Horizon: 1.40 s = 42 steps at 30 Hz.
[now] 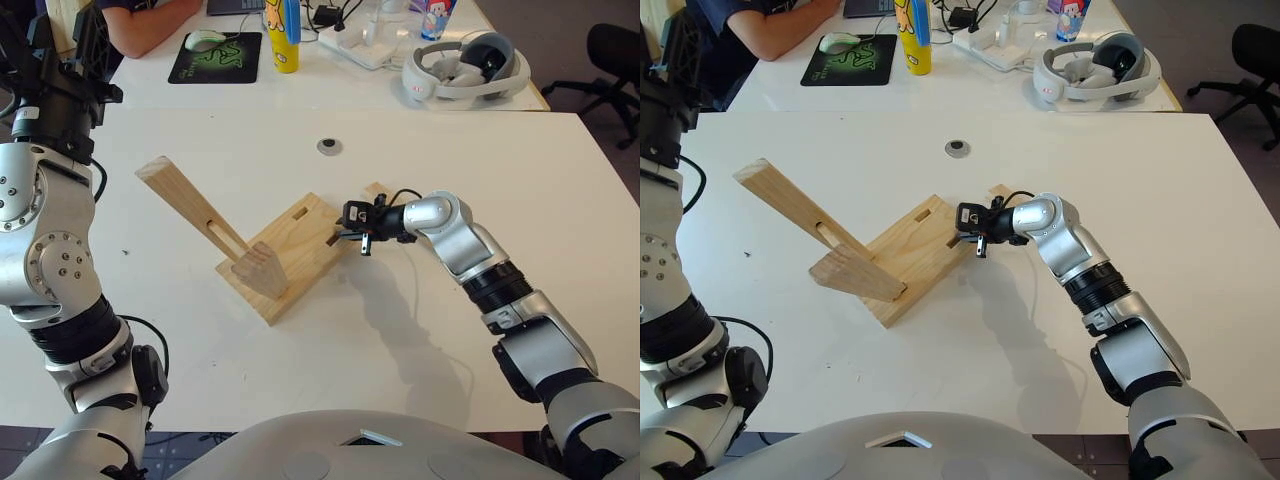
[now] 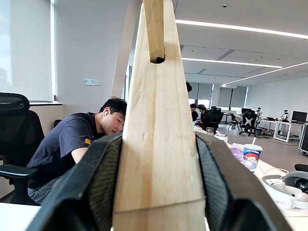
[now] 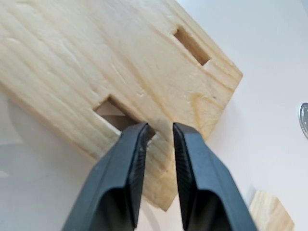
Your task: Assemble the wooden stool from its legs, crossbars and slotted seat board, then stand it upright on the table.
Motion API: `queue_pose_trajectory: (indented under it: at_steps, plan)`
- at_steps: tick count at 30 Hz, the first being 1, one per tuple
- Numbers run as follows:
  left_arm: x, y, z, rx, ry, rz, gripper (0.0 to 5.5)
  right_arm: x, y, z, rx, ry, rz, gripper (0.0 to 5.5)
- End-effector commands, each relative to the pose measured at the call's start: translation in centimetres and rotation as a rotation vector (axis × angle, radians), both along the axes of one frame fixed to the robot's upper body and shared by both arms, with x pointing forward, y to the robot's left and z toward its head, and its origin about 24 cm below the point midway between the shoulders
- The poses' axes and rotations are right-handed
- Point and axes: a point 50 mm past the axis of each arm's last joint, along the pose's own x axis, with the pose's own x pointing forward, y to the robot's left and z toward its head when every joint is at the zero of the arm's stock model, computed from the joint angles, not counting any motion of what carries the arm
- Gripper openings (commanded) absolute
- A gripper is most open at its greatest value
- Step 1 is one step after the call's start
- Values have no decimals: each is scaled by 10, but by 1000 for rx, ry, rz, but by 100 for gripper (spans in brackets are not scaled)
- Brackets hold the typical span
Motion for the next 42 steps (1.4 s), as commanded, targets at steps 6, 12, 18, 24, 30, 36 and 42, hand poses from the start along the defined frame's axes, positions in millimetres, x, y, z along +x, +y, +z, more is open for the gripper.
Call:
queue_pose_trajectory:
  at_steps: [6, 12, 18, 24, 30, 36, 42]
  plan:
    - [-5, 1, -2, -8, -12, 21, 206, 7, -95, -42, -153, 210, -354, 99]
    - [-12, 3, -4, -16, -13, 47, 206, -31, -155, -25, -165, 328, -280, 99]
    - [-18, 4, -5, -31, -20, 66, 206, -86, -129, 25, -162, 405, 154, 99]
    - [-17, 2, -3, -35, -25, 60, 206, -95, -69, 35, 36, 390, 211, 99]
    - [-16, 1, -4, -40, -24, 55, 206, -81, -50, 19, 75, 334, 55, 99]
    - [-16, -1, -5, -42, -18, 46, 206, -69, -39, 27, 139, 280, 14, 99]
    - [-16, -2, -6, -45, -15, 42, 206, -65, -23, 22, 157, 266, 13, 99]
